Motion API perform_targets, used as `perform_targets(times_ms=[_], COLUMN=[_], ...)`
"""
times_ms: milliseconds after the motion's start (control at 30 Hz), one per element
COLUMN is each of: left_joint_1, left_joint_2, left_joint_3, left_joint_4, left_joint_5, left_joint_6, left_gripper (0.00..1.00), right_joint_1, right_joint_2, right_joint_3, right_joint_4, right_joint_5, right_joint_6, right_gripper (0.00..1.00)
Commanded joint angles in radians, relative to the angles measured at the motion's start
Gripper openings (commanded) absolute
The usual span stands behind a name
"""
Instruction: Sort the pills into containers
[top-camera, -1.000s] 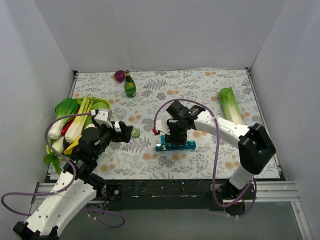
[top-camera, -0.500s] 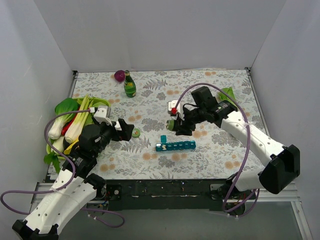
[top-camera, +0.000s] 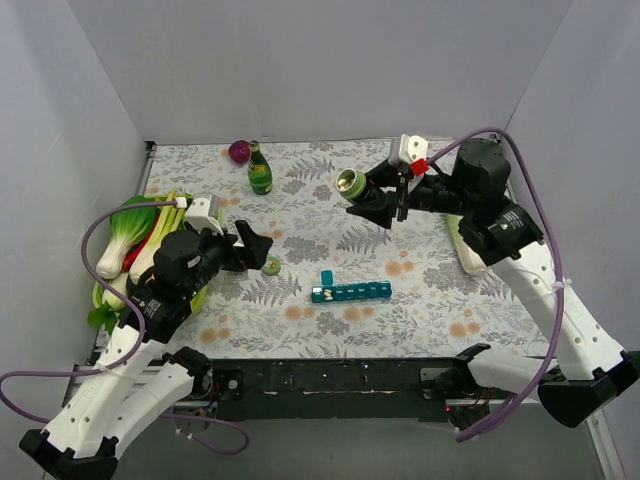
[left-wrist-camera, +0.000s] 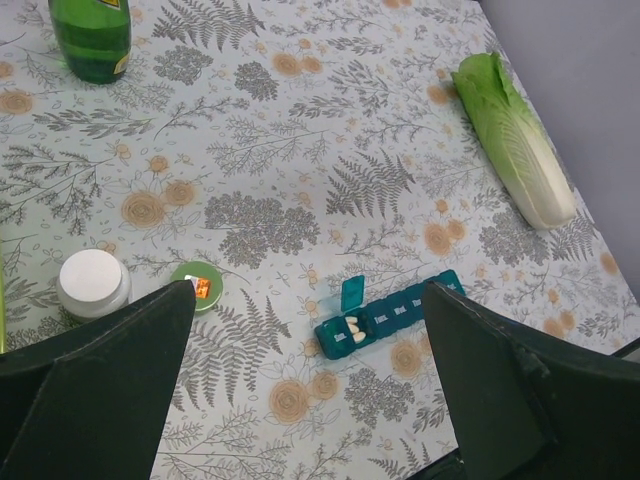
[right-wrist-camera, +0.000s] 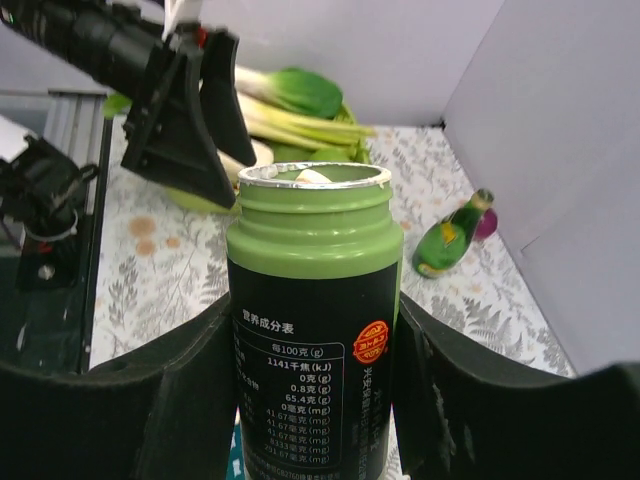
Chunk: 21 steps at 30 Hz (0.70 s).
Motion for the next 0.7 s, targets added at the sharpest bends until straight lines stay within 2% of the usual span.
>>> perform_targets(times_ms=[0, 33, 167, 333, 467, 667], left_joint_1=[0.004, 0.004, 0.004, 0.004, 0.004, 0.004], left_joint_2=[0.011, 0.011, 0.007, 0.019, 0.063, 0.135], left_joint_3=[0.052, 0.049, 0.024, -0.014, -0.04, -0.086], left_joint_4=[-0.026, -0.025, 0.0, 0.043, 0.047, 0.104], left_joint_5=[0.016, 0.02, 0.065, 0.132, 0.187, 0.35], left_joint_6=[-0.023, -0.028, -0.026, 0.008, 0.046, 0.106], left_gripper=[0.98, 0.98, 0.98, 0.98, 0.98, 0.98], right_joint_1=[-0.029, -0.055, -0.123, -0.143, -0.144, -0.144], right_joint_2=[-0.07, -0.09, -0.243, -0.326, -0.361, -0.433], right_joint_3=[-0.002, -0.027, -0.185, -0.287, -0.344, -0.496], right_joint_4=[0.257, 0.289, 0.634, 0.802, 0.785, 0.793], right_joint_5=[0.024, 0.039, 0.172, 0.236, 0.311, 0.286], right_joint_6=[0.233, 0.295, 0.467, 0.561, 0.545, 0.414], right_gripper=[0.01, 0.01, 0.01, 0.01, 0.01, 0.01])
